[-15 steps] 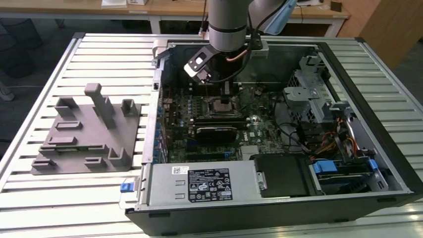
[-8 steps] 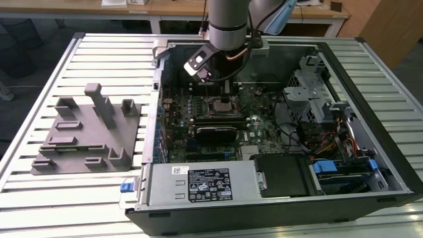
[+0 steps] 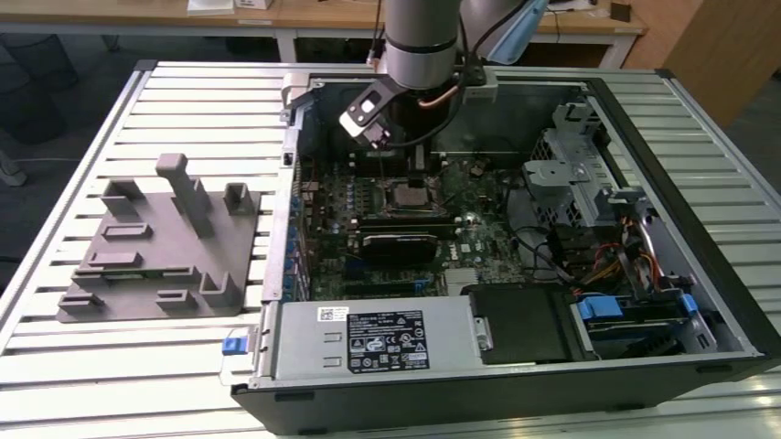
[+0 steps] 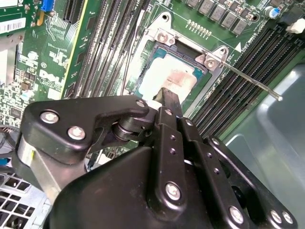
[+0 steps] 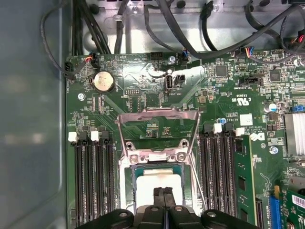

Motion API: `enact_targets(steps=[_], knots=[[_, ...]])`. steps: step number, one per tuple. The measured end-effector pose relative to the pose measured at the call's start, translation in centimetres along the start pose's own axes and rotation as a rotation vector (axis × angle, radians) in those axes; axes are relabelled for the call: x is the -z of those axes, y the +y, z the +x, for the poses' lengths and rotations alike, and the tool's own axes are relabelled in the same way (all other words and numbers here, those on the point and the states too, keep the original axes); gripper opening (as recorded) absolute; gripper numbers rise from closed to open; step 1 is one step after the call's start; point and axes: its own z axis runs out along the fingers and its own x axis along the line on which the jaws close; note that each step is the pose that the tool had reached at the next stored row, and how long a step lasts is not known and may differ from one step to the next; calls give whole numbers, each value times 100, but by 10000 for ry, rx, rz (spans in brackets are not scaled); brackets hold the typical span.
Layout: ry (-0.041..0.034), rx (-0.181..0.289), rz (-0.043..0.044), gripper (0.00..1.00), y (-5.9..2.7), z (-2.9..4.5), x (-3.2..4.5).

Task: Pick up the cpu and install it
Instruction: 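Place the cpu into insertion slot, then close the cpu cover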

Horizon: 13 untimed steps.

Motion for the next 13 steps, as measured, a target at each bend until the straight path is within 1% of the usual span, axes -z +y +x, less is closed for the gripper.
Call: enact_targets(steps=[8,13], knots=[[0,0,1,11,4,-1,59],[2,0,0,11,6,-1,77]])
